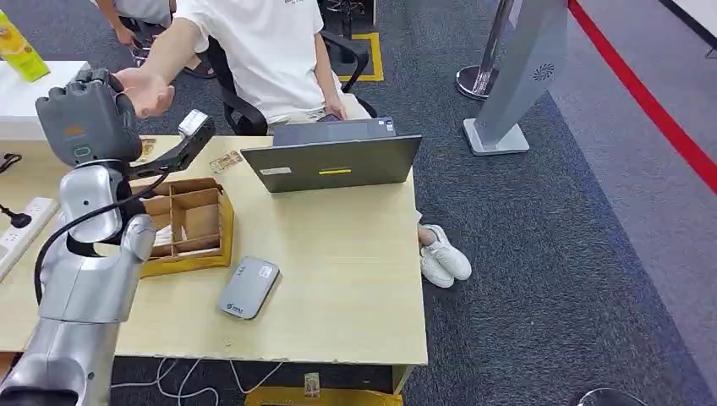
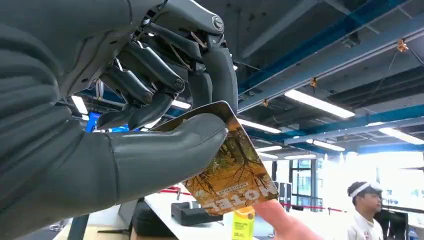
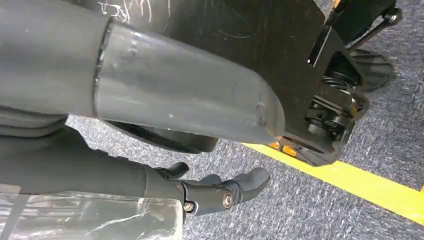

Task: Pass the card to the sensor for recognition and then transmit it.

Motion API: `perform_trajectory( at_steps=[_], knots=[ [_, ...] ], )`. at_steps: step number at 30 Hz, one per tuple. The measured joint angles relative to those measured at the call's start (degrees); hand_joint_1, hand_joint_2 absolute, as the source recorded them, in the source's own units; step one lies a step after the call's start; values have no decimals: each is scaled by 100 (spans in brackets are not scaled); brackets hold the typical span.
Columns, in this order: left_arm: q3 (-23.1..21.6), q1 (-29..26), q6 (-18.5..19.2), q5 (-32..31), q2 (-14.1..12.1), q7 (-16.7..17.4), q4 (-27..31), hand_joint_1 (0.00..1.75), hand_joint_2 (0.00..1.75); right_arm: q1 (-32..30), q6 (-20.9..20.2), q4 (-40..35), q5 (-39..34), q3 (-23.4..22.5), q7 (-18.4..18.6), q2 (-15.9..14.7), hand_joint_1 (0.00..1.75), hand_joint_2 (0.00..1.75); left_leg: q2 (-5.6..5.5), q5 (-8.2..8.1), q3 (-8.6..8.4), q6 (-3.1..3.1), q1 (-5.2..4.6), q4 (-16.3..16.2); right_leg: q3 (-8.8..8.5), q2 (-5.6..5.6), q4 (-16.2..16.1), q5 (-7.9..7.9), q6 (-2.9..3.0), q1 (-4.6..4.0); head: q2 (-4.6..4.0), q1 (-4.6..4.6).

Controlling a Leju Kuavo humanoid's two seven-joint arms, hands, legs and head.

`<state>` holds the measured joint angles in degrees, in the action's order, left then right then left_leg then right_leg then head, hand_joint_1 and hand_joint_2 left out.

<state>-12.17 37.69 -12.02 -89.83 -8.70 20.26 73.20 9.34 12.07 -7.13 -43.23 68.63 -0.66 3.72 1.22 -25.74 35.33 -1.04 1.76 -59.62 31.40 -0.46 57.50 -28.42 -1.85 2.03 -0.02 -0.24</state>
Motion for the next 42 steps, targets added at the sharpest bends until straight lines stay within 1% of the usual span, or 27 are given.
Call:
perform_trajectory(
  at_steps=[6,7,11,17,23,26,29,33,35,37,39,41,42],
  knots=[
    [0,150,42,0,52,0,-179,175,175,3,24,0,-13,55,0,0,0,0,-2,0,0,0,0,0,0,-2,0,0,0,-1,0,0],
    [0,163,57,0,66,0,-203,0,175,4,24,0,-20,59,0,0,0,0,-2,0,0,0,1,0,0,-2,0,0,0,-1,0,0],
    [7,226,190,0,122,-17,-332,0,175,3,22,0,-65,94,-4,0,0,0,-2,0,1,0,0,0,0,-2,0,0,0,0,0,2],
    [20,285,136,0,197,-63,-568,0,175,4,22,0,-96,120,2,0,0,0,-2,0,1,0,0,0,0,-2,0,0,0,0,0,2],
    [22,296,131,0,245,-79,-680,0,175,4,28,0,-114,131,18,0,0,0,-2,0,1,0,0,0,0,-2,0,0,0,0,0,0],
    [24,301,138,0,293,-153,-688,0,175,3,33,0,-149,131,44,0,0,0,-2,0,1,0,0,0,0,-2,0,0,0,0,0,0],
    [33,301,140,0,365,-297,-686,0,175,3,33,0,-179,131,42,0,0,0,-2,0,2,0,0,0,-1,-3,0,0,0,0,0,2],
    [140,225,138,0,439,-624,-559,0,175,-9,42,0,-268,131,-13,0,0,0,-1,0,3,0,0,0,-2,-1,0,1,-1,0,0,0],
    [245,125,146,2,426,-884,-375,0,175,-32,72,0,-346,131,-57,0,0,0,-2,0,6,0,0,1,-4,-2,1,0,-1,-1,0,2],
    [411,-49,173,127,345,-1186,-128,0,175,-63,116,2,-429,131,-92,0,0,0,0,-1,7,-1,0,5,-3,2,3,0,0,-2,0,2],
    [855,-289,256,489,149,-1610,246,0,175,-116,151,4,-516,131,-140,-2,0,0,20,-3,6,-3,1,9,3,23,6,-1,1,-3,0,0],
    [1385,-502,313,843,-106,-1891,464,0,175,-178,149,9,-551,131,-166,-2,0,0,23,-2,3,-4,2,17,9,26,7,-4,5,-4,0,2],
    [1645,-613,350,1072,-221,-2121,558,0,175,-200,146,13,-579,131,-179,-4,0,0,24,-2,2,-4,2,20,14,27,7,-5,6,-4,0,-2]
  ],
)
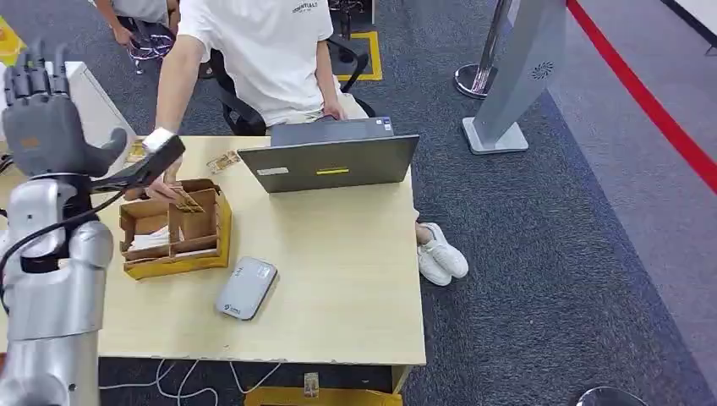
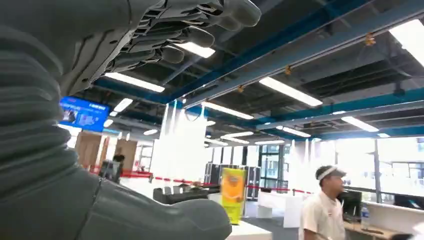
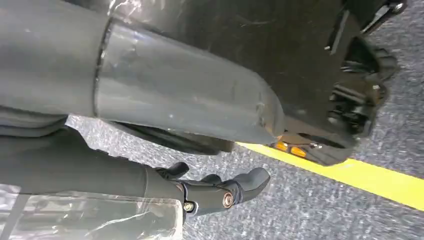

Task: Pass the card to the sensor for recognition and then transmit it.

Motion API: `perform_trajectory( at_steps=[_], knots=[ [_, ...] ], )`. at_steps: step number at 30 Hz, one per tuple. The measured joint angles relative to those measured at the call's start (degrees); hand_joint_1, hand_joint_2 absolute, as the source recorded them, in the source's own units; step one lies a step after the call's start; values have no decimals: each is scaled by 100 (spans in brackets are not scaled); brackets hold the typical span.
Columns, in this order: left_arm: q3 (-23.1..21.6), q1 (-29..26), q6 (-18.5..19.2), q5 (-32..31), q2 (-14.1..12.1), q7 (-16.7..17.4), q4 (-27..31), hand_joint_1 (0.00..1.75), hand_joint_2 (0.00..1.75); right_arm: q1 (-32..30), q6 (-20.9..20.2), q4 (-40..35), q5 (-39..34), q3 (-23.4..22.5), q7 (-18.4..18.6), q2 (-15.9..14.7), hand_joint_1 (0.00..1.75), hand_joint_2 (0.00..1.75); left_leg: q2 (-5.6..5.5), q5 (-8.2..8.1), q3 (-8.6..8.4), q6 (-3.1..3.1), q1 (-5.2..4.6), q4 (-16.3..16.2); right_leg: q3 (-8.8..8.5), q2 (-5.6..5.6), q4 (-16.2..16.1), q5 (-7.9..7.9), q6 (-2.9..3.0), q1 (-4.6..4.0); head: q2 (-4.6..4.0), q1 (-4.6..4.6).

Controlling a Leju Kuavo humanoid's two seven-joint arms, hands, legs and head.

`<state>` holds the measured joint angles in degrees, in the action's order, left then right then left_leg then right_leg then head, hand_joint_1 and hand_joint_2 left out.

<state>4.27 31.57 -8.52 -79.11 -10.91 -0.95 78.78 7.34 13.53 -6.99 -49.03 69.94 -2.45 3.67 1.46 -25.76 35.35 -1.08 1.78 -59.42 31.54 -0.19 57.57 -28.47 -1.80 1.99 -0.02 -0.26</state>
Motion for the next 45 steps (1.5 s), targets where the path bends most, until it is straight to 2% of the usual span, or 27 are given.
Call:
perform_trajectory(
  at_steps=[1,3,4,5,7,8,9,11,14,16,18,21,25,28,29,31,32,34,36,39,40,41,43,45],
  knots=[
    [278,-86,39,201,-153,-240,61,0,175,-16,-7,4,-13,0,-13,-2,0,0,-2,1,4,-1,0,4,-1,-3,1,-1,1,-1,0,-2],
    [897,-274,197,702,-453,-515,83,0,175,-30,-9,11,-11,9,-17,-4,0,0,6,0,5,-3,4,9,-2,3,4,-6,9,-4,0,2],
    [1325,-385,349,1175,-689,-650,68,0,175,-32,-13,11,-5,17,-22,-4,0,0,18,-4,8,-9,4,18,-1,17,14,-7,10,-8,0,4],
    [1749,-489,516,1702,-982,-802,-18,0,175,-42,-13,15,7,35,-20,-7,0,0,41,-16,8,-28,4,21,-2,44,17,-10,17,-10,0,9],
    [2880,-608,879,2840,-1809,-1257,-697,0,175,-69,-13,20,22,116,-13,-24,0,0,103,-33,-24,-51,8,19,20,109,22,-16,32,-10,-2,11],
    [3428,-657,984,3196,-2267,-1464,-1099,0,175,-92,-15,20,20,153,-7,-42,0,0,126,-40,-29,-57,12,18,29,133,22,-17,34,-11,-2,-9],
    [3887,-713,1058,3410,-2572,-1634,-1453,0,175,-119,-13,24,20,175,0,-57,0,0,126,-41,-28,-59,15,18,36,132,21,-23,38,-12,-2,-37],
    [4584,-786,1207,3812,-3225,-1611,-2153,0,175,-133,-11,37,22,236,33,-87,0,0,94,-41,-8,-59,19,19,27,92,23,-38,48,-18,0,-33],
    [5765,-1137,1270,4888,-4077,-1120,-3383,0,175,-104,-15,42,68,348,127,-127,0,0,94,-58,-16,-65,22,20,26,98,18,-43,50,-22,-2,-35],
    [6621,-1448,1348,5418,-4423,-1090,-3999,0,175,-121,-26,46,72,433,160,-160,0,0,79,-61,-19,-62,19,17,28,79,10,-59,39,-16,0,-39],
    [7121,-1648,1394,5527,-4615,-1090,-4434,0,175,-106,-24,46,70,472,164,-175,0,0,20,-65,-17,-55,31,14,18,14,1,-82,39,-20,0,-35],
    [7518,-1773,1410,5562,-4804,-1094,-4840,0,175,-48,-22,46,63,542,166,-192,0,0,-35,-60,-18,-50,36,14,-9,-39,-6,-92,42,-27,0,-24],
    [7809,-1841,1396,5564,-5011,-1085,-5174,0,175,-32,-22,46,55,581,168,-195,0,0,-42,-52,-25,-48,37,14,-22,-48,-5,-84,45,-31,0,-24],
    [7892,-1848,1388,5564,-5075,-1085,-5314,0,175,-29,-22,46,55,590,168,-197,0,0,-41,-51,-30,-50,39,15,-26,-47,-5,-74,53,-34,-2,-22],
    [7927,-1849,1388,5564,-5099,-1085,-5355,0,0,-28,-22,46,55,590,168,-197,0,0,-40,-51,-31,-50,42,14,-26,-45,-5,-73,53,-35,0,-24],
    [7959,-1861,1347,5637,-5116,-1015,-5416,0,0,-29,-20,46,50,590,171,-199,0,0,-40,-50,-30,-51,43,14,-36,-45,-5,-72,53,-37,0,-22],
    [7983,-1931,1254,5842,-5112,-840,-5438,0,0,-26,-20,46,42,595,175,-201,0,0,-40,-51,-32,-51,42,15,-39,-45,-5,-71,54,-37,-2,-20],
    [8097,-2292,878,6960,-4998,-422,-5484,0,0,-22,-24,46,-15,627,179,-203,0,0,-22,-54,-44,-52,34,16,-41,-24,-5,-67,55,-32,0,-28],
    [8178,-2616,502,8119,-4612,-211,-5557,0,0,-29,-37,46,-37,669,230,-223,0,0,-13,-56,-60,-49,2,20,-36,-13,-7,-68,52,-1,0,-13],
    [8243,-2865,271,8773,-3808,-310,-5769,0,0,-29,-28,46,-133,699,300,-243,0,0,-16,-61,-68,-42,-4,27,-39,-17,-12,-82,35,9,-2,-57],
    [8243,-2891,207,8823,-3414,-388,-5876,0,0,-28,-4,46,-186,699,326,-247,0,0,-19,-66,-65,-33,-4,26,-44,-26,-15,-82,34,9,0,-46],
    [8243,-2919,106,8794,-3137,-434,-5959,0,0,-28,15,48,-232,699,378,-264,0,0,-25,-66,-65,-29,-15,27,-46,-31,-16,-84,30,19,-2,-39],
    [8243,-2935,-76,8620,-2385,-397,-6176,0,0,-29,81,48,-310,699,535,-271,0,0,-27,-67,-65,-23,-26,25,-49,-31,-17,-77,19,29,0,-50],
    [8193,-2926,-133,8302,-1660,-155,-6328,0,0,-28,107,50,-402,699,758,-273,0,0,-27,-66,-65,-18,-37,20,-51,-30,-27,-68,5,40,0,-39]
  ],
)
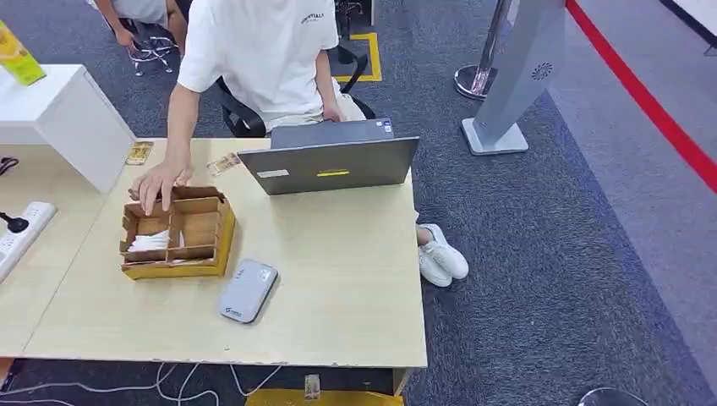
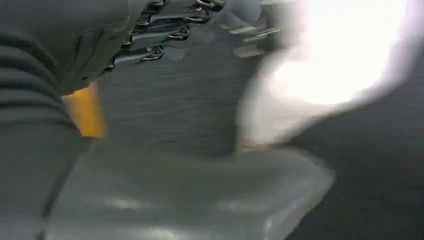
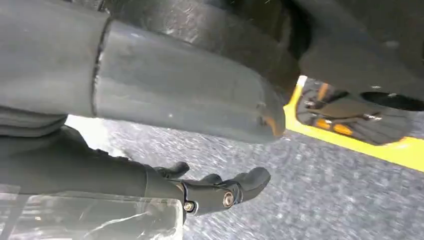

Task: Pass the card to the sensor for recognition and then transmit it.

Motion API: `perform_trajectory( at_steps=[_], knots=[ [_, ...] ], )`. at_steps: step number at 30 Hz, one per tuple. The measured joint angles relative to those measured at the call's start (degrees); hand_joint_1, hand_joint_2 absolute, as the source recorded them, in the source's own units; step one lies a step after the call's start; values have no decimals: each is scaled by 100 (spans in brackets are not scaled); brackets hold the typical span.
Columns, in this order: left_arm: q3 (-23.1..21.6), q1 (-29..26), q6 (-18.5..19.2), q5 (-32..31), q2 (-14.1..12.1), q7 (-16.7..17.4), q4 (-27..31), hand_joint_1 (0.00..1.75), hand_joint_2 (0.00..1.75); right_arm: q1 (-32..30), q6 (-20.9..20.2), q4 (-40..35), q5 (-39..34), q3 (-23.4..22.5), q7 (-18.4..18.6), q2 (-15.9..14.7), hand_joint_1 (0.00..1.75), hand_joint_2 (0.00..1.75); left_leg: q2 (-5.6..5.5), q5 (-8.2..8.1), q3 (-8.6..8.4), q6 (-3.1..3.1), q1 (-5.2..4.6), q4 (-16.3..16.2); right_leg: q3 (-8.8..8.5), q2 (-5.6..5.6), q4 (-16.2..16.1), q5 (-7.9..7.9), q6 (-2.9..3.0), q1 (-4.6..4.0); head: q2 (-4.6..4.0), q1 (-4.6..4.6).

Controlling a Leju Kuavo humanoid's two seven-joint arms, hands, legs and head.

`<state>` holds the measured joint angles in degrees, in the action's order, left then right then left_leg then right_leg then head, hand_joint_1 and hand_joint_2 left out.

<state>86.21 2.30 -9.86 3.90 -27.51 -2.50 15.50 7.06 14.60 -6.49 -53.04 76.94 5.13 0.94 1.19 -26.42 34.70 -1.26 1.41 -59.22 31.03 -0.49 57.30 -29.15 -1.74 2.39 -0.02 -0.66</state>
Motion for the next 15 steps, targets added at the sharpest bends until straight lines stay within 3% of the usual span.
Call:
perform_trajectory(
  at_steps=[1,3,6,10,12,13,15],
  knots=[
    [-55,17,-13,-177,362,57,-49,0,175,0,18,0,-51,0,86,2,0,0,0,4,1,20,-9,0,-1,0,-1,3,-7,6,0,-7],
    [-204,74,-99,-441,1094,134,-193,0,175,-1,52,0,-135,0,151,9,0,0,0,3,6,34,-15,-6,-3,-1,-4,9,-26,14,0,-3],
    [-422,131,-214,-673,1846,359,-315,0,175,0,94,0,-214,0,171,15,0,0,1,1,7,42,-16,-15,-8,0,-10,19,-40,14,0,6],
    [-685,168,-341,-987,2369,691,-365,0,175,-4,105,7,-265,4,210,44,0,0,1,1,7,43,-14,-19,-7,2,-10,20,-41,12,-2,37],
    [-842,177,-369,-1057,2597,664,-385,0,175,-5,149,7,-293,7,178,59,0,0,0,2,7,43,-10,-19,-8,0,-10,20,-41,8,0,22],
    [-890,187,-391,-1055,2672,476,-385,0,175,-11,199,9,-317,7,102,70,0,175,0,2,7,43,-10,-19,-7,1,-10,20,-41,8,0,26],
    [-934,204,-231,-980,2835,59,-385,0,175,-15,234,13,-374,7,-37,72,0,175,0,2,6,43,-7,-19,-7,1,-10,20,-41,5,0,24]
  ],
)
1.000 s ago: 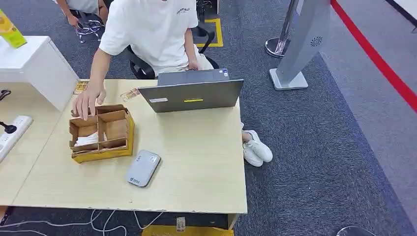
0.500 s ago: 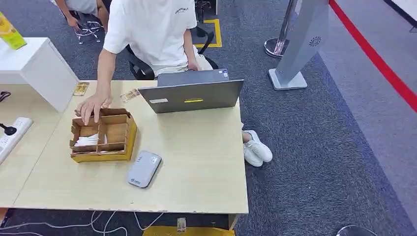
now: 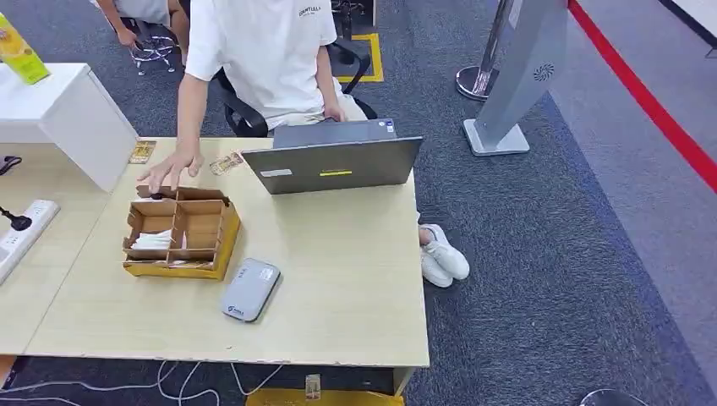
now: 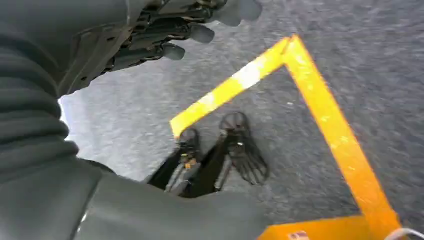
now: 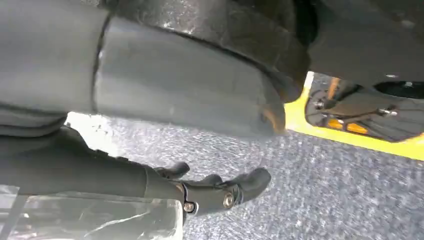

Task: Pass the card to the sensor for recognition and then transmit it.

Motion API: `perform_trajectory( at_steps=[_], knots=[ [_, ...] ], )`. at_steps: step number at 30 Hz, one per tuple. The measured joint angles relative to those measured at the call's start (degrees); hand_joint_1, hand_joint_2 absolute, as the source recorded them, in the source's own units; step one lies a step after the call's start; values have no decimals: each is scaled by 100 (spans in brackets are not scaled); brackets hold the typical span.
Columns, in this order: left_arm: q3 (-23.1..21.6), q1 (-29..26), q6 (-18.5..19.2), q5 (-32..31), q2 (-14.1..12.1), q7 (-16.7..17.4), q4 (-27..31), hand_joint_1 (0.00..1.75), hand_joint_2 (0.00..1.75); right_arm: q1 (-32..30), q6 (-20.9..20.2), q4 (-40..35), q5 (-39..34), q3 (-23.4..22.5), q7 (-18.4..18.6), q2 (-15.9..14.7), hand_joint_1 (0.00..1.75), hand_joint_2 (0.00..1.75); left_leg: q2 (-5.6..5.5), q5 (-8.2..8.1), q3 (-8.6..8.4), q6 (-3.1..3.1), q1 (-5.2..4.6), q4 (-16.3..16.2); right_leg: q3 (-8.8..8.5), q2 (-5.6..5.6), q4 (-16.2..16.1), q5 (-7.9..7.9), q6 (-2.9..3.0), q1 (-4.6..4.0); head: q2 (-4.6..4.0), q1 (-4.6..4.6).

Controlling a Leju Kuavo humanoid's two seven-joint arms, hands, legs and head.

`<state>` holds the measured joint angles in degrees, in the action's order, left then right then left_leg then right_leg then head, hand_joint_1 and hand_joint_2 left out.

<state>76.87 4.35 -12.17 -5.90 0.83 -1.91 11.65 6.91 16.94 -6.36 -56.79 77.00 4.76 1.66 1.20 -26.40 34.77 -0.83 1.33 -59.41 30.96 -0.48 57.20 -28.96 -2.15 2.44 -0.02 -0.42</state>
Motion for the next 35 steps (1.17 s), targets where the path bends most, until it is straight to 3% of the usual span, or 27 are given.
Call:
perform_trajectory(
  at_steps=[2,4,5,6,20,21,22,23,35],
  knots=[
    [-125,1,304,-33,127,-268,0,0,175,-29,118,0,-61,-64,-197,11,0,175,-1,0,0,0,2,0,-1,-1,0,-1,0,-2,0,0],
    [-379,-6,384,-68,181,-318,2,0,175,-68,164,-9,-6,-241,-288,15,0,175,-1,0,0,0,3,1,-1,0,0,-1,1,-2,0,0],
    [-512,-17,419,-79,203,-323,2,0,0,-102,149,-26,87,-382,-310,15,0,175,-1,0,1,0,3,1,-7,0,1,-1,1,-2,0,2],
    [-604,-23,430,-77,212,-323,2,0,0,-129,131,-31,182,-479,-321,15,0,0,-1,0,2,0,3,1,-10,0,1,-1,1,-3,0,4],
    [-2401,-330,651,105,220,-211,151,2,0,-491,-376,-365,1701,-2291,-373,13,0,0,-1,-1,1,0,3,2,-2,-1,0,-7,-6,-3,0,2],
    [-2528,-348,666,113,216,-200,162,175,0,-514,-402,-393,1820,-2453,-373,13,0,0,-1,-1,2,0,3,2,-2,-1,0,-7,-6,-3,0,2],
    [-2642,-368,675,122,214,-198,179,175,0,-536,-444,-419,1921,-2583,-373,13,19,0,-1,-1,1,0,3,2,-2,-1,0,-7,-6,-3,0,2],
    [-2757,-393,690,135,209,-187,203,175,0,-562,-476,-444,2023,-2712,-376,11,175,0,-1,-1,1,0,3,2,-2,-1,0,-7,-5,-3,0,2],
    [-4385,-698,863,302,137,-63,474,175,0,-893,-791,-787,3301,-4422,-413,-68,175,0,-1,-2,2,1,3,2,-1,0,0,-8,-6,-3,0,2]
  ],
)
